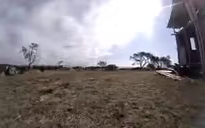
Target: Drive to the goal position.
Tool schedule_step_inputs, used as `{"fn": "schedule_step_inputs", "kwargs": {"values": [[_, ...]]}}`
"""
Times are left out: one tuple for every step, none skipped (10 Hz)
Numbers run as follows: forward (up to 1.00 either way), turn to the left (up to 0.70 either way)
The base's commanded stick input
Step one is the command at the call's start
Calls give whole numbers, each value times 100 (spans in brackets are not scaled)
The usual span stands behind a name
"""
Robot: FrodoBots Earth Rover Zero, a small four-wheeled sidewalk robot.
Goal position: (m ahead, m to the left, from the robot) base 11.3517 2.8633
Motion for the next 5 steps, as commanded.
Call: {"fn": "schedule_step_inputs", "kwargs": {"values": [[70, 0], [70, 0], [70, 0], [70, 0], [70, 0]]}}
